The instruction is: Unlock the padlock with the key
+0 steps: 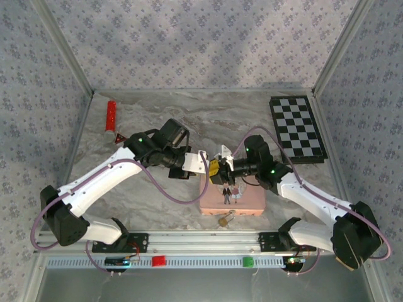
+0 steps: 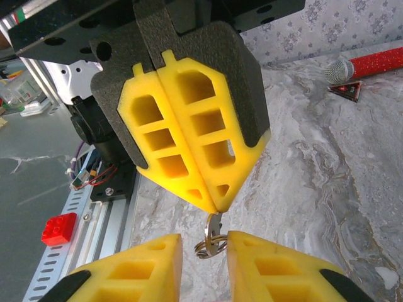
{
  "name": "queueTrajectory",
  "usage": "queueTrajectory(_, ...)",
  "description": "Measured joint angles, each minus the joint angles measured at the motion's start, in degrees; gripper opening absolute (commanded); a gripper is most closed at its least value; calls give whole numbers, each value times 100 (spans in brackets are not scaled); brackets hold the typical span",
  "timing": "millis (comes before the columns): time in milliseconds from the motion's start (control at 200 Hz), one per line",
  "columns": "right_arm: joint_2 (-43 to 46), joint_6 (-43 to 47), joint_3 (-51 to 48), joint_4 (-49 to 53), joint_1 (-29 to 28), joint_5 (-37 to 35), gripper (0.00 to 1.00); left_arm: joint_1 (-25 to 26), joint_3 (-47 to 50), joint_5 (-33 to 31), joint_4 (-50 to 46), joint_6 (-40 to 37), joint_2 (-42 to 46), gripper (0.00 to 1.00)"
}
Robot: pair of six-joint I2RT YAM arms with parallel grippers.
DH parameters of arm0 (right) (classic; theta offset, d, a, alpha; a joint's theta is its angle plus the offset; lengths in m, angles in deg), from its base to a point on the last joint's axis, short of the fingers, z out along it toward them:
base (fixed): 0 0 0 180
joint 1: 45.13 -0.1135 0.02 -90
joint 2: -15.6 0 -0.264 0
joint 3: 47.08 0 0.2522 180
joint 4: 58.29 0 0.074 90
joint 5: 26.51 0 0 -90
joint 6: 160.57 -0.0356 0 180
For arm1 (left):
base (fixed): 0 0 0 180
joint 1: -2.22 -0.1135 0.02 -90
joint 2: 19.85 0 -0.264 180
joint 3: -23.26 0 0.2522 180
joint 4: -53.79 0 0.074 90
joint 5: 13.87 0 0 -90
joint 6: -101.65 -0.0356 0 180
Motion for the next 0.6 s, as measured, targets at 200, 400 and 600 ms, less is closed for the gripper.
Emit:
queueTrajectory(200, 0, -20, 2, -33, -20, -20, 17, 2, 0, 22, -11, 0, 0, 0)
queueTrajectory(400, -63, -13, 7, -39, -33, -35, 13, 2, 0, 17, -55, 2, 0, 0)
queueTrajectory(600, -85, 9, 7, -24, -50, -129, 0, 0, 0, -24, -109, 17, 0, 0)
